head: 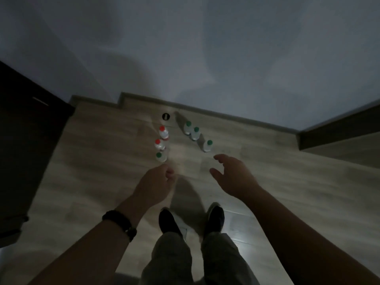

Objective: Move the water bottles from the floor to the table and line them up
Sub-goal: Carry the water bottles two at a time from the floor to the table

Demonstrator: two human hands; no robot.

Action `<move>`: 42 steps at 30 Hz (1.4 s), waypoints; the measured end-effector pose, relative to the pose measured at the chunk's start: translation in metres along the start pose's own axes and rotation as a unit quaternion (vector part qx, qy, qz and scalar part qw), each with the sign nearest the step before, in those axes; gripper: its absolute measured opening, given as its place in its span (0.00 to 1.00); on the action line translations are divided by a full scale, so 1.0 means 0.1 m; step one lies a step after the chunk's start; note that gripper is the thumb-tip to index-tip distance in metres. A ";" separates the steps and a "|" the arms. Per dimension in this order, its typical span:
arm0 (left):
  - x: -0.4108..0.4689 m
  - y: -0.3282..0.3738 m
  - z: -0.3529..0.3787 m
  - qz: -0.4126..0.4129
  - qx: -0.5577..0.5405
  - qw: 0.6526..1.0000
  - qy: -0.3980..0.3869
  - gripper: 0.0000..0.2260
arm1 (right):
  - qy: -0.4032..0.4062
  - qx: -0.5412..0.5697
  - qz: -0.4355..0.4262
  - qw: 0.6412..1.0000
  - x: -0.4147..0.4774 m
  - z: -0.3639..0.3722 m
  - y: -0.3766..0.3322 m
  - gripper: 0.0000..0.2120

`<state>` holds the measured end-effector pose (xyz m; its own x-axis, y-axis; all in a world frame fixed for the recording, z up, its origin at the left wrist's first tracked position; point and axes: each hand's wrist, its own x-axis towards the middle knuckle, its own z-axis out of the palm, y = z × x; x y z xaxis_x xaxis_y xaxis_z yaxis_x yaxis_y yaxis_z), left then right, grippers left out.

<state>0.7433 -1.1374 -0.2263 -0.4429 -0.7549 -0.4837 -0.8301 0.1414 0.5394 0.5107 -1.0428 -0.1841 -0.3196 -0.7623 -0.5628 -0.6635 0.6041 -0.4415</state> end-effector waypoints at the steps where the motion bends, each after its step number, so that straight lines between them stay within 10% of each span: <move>1: 0.19 -0.13 0.18 -0.010 -0.008 1.000 -0.001 0.05 | 0.005 0.009 0.012 1.000 0.21 0.16 0.15 0.25; 14: 2.53 -2.11 2.37 -0.007 0.002 1.000 0.028 0.06 | 0.070 0.100 0.089 0.989 2.90 2.44 2.19 0.33; 28: 3.33 -2.81 3.21 0.045 0.000 0.997 0.063 0.05 | 0.161 0.186 -0.017 0.969 4.22 2.99 3.01 0.42; 42: 3.03 -2.84 2.88 0.244 0.142 0.904 0.321 0.09 | 0.198 0.249 -0.152 0.936 4.45 3.15 2.89 0.13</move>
<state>0.7470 -1.2216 -0.7249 -0.5673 -0.7614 0.3139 -0.6828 0.6479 0.3376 0.3897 -1.1347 -0.7819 -0.4579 -0.8835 -0.0991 -0.3979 0.3033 -0.8658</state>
